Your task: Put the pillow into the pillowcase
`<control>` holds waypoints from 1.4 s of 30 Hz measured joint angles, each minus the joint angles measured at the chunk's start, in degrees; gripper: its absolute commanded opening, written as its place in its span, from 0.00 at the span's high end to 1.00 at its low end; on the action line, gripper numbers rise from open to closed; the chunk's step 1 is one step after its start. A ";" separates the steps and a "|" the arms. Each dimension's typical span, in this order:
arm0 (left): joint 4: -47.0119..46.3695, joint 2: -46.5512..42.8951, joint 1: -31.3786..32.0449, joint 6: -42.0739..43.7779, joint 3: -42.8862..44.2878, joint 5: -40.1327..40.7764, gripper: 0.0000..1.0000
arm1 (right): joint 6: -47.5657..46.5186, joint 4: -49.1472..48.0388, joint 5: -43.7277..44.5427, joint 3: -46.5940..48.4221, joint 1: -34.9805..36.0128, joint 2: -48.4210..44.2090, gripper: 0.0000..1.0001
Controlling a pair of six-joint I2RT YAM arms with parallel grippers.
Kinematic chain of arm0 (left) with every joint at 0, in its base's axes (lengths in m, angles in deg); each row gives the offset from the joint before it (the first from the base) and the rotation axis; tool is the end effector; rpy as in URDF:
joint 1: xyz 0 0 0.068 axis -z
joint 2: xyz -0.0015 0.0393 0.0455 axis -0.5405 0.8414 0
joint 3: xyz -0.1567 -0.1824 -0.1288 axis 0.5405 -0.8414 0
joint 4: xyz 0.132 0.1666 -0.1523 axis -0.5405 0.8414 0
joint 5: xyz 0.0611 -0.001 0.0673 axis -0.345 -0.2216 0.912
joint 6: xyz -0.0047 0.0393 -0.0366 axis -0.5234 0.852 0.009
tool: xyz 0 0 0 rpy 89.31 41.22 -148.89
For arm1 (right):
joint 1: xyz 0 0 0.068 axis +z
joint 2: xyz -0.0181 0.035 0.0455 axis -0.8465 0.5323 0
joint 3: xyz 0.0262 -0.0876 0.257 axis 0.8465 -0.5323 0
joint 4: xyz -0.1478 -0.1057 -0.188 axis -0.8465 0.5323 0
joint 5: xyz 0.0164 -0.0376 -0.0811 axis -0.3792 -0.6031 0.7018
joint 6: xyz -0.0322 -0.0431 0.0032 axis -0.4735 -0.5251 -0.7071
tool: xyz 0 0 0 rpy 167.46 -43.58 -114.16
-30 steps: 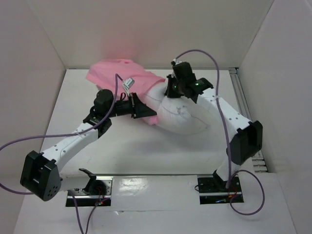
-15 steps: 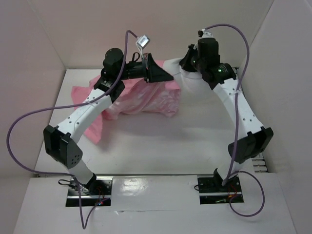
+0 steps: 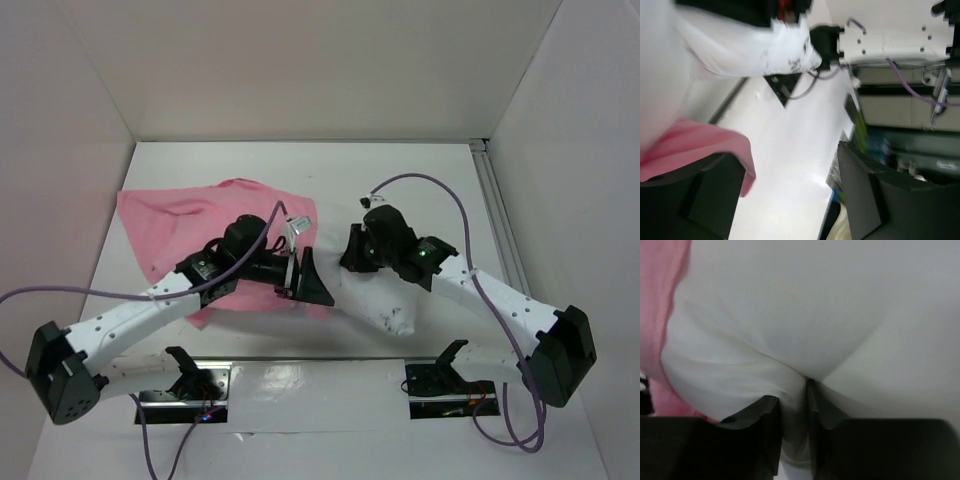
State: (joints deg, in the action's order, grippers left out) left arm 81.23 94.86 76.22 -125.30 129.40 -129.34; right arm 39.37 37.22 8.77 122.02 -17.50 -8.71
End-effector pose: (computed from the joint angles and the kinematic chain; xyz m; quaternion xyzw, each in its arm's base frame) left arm 0.1702 -0.1934 0.3040 0.1323 0.7923 -0.5801 0.1353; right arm 0.1961 0.1652 0.2817 -0.0475 0.9088 0.2375 0.3396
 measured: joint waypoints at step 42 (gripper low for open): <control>67.41 52.76 -1.62 14.95 74.01 78.77 0.89 | -0.83 11.82 -14.82 -7.17 -42.69 -4.81 0.00</control>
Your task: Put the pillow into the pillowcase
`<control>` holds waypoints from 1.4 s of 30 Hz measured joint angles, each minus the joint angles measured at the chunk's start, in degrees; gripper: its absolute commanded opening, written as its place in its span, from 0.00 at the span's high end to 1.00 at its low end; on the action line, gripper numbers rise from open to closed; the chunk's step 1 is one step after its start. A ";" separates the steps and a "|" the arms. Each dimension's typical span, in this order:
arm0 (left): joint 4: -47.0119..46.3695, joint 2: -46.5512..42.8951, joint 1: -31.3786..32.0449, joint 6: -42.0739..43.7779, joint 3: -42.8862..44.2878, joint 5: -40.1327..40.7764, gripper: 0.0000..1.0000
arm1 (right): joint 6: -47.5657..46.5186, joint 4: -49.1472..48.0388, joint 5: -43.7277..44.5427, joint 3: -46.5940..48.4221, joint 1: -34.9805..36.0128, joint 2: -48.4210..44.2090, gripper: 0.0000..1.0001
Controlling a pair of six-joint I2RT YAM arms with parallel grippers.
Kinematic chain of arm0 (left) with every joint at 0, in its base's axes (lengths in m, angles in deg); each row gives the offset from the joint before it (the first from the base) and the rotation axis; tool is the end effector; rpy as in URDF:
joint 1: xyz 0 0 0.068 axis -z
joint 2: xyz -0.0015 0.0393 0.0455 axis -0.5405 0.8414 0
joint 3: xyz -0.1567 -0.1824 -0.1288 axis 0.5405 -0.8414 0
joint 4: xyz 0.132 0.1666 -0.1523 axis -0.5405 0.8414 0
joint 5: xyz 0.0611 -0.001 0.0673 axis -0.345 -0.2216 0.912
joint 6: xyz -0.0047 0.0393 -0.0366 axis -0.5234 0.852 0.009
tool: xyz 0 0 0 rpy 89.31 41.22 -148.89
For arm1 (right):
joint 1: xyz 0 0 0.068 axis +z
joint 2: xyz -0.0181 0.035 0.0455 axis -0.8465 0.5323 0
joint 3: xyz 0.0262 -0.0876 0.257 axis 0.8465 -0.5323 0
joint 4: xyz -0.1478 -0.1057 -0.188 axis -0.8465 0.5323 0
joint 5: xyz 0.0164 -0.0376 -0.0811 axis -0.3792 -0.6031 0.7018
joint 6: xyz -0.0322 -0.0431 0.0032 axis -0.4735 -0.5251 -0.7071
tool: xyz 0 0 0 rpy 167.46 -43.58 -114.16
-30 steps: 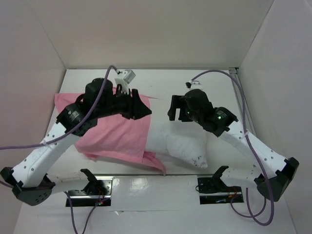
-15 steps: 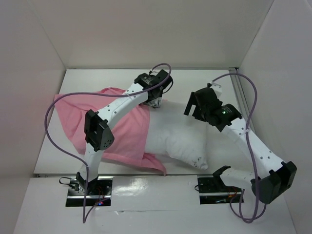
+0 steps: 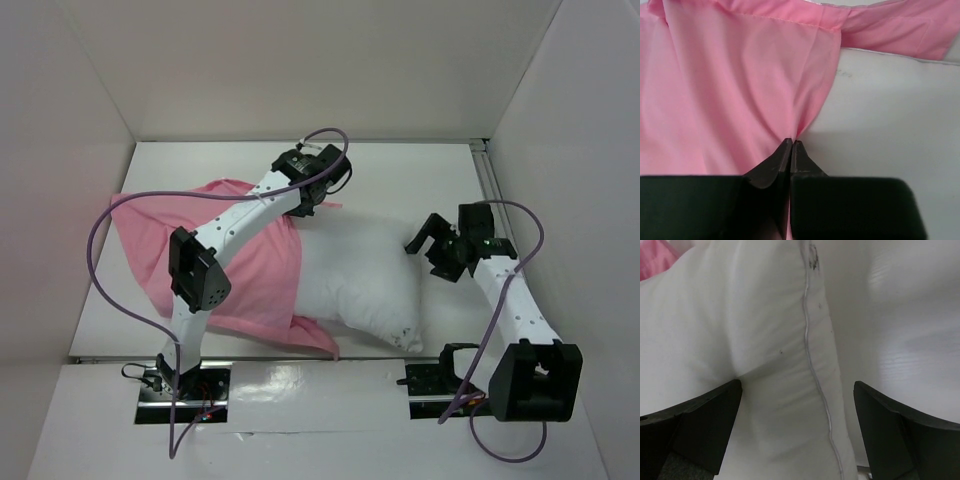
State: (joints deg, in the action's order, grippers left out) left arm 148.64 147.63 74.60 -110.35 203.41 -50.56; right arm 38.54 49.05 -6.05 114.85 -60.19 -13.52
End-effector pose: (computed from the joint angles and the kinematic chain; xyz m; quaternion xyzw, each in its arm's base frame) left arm 0.3288 -0.2652 0.3313 -0.0240 0.9303 0.1359 0.3398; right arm 0.2153 -0.0007 0.2449 0.2533 0.9144 0.1821 0.2580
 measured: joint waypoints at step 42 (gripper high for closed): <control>-20.24 -7.72 2.93 2.95 2.71 -39.30 0.21 | 17.68 -24.15 3.82 -17.51 47.78 -10.84 0.62</control>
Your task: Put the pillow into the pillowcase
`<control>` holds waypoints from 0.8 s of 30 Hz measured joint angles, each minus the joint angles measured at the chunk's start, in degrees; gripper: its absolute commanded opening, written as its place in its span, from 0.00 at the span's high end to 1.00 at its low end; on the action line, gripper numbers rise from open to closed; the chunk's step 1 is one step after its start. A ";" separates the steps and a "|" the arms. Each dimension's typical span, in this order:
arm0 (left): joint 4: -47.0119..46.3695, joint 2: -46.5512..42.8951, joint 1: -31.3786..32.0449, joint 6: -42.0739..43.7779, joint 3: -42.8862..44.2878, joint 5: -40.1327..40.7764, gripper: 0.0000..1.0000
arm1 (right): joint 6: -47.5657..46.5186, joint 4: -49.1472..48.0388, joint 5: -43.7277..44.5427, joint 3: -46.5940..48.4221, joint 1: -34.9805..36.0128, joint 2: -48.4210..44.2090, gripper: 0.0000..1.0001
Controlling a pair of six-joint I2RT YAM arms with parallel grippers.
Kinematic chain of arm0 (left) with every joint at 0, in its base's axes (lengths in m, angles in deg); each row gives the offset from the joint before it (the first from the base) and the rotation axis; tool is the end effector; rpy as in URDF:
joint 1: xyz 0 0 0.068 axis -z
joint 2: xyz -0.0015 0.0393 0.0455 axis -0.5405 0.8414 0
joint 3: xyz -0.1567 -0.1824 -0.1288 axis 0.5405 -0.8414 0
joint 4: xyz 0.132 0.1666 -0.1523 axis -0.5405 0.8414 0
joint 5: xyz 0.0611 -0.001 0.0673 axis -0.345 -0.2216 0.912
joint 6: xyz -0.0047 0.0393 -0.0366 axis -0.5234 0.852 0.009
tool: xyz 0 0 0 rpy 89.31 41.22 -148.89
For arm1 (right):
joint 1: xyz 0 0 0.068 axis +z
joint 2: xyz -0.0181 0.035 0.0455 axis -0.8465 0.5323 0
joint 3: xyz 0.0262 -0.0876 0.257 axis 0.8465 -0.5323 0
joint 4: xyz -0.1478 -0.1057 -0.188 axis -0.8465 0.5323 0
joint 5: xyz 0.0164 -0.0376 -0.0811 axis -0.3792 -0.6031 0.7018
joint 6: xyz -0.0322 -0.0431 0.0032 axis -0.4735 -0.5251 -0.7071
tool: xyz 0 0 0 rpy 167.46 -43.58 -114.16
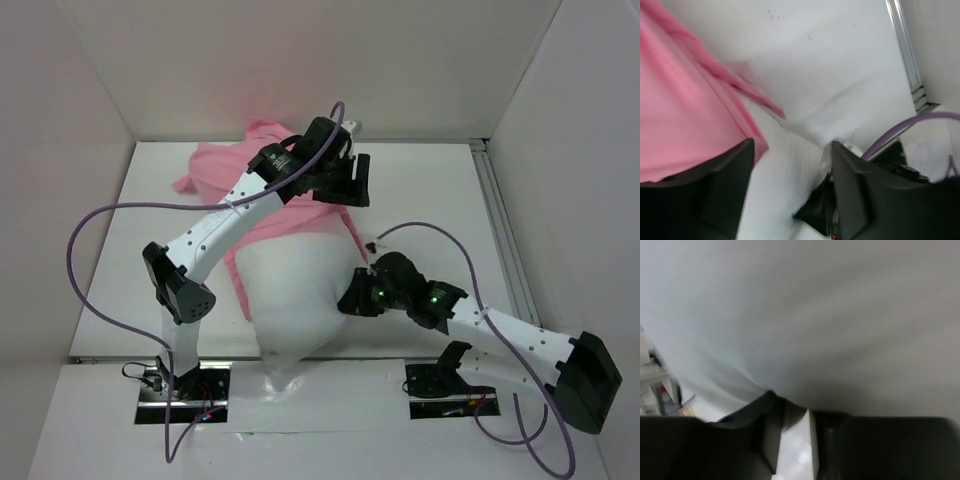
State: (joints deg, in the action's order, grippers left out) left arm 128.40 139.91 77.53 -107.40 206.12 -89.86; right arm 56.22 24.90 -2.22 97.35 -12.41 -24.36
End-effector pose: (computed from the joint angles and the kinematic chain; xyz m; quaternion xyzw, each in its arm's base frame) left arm 0.2977 -0.2966 0.4156 0.0857 0.8946 -0.2864 0.3322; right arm 0.1319 0.1421 0.2117 0.0035 0.8957 0.3739 0.2408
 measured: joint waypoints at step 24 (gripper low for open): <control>10.86 -10.27 16.26 -3.80 -24.22 22.32 0.00 | -18.18 19.04 1.46 21.44 -34.29 8.96 0.06</control>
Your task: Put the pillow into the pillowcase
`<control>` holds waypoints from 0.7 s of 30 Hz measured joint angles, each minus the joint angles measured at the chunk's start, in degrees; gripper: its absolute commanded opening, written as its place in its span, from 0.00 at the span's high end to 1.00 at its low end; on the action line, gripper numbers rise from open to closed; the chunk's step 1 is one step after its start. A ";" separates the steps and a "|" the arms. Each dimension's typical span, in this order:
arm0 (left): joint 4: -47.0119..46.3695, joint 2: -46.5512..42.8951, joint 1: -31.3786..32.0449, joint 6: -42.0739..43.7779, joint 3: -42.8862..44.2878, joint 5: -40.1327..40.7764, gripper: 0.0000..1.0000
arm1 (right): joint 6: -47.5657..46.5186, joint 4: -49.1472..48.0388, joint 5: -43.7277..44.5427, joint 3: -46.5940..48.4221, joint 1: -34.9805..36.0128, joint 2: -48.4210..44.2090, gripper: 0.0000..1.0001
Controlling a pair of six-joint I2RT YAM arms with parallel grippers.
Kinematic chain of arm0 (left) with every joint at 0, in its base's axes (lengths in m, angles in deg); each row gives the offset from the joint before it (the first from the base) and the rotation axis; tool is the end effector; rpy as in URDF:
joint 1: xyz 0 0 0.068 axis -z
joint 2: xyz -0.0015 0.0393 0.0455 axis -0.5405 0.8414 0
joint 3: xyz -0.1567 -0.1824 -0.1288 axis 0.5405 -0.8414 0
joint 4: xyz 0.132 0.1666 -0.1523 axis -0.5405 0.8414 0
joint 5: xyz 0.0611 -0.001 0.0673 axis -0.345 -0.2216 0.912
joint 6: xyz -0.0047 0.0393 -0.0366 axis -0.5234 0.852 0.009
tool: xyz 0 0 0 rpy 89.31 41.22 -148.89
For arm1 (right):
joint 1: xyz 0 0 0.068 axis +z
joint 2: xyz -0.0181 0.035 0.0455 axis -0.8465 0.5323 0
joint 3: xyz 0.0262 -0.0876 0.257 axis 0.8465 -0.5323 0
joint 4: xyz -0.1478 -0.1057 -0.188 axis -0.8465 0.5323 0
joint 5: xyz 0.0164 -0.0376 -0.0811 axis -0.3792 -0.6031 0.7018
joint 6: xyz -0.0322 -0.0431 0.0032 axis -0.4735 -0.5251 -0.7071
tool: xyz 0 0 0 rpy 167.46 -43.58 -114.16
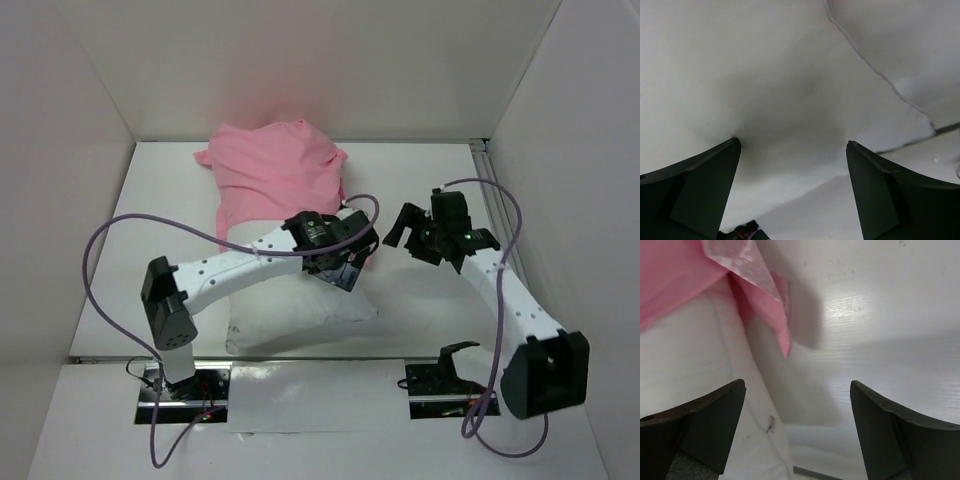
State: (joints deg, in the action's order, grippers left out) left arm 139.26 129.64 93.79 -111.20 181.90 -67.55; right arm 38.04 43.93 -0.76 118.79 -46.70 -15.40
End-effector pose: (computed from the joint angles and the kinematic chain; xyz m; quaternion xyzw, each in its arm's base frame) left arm 0.1857 -0.3092 0.3436 0.1469 0.9450 -0.0605 0.2859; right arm 0.2188 0.0480 0.2794 0.1424 0.9087 0.2008 0.3370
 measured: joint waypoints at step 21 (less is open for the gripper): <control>0.55 3.61 -7.45 -1.99 -0.15 5.86 1.00 | -4.55 -22.97 -7.98 4.55 7.10 36.17 1.00</control>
State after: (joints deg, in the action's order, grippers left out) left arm 139.81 133.24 86.34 -113.19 181.75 -61.69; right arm 33.49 20.96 -8.74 123.33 -39.60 20.77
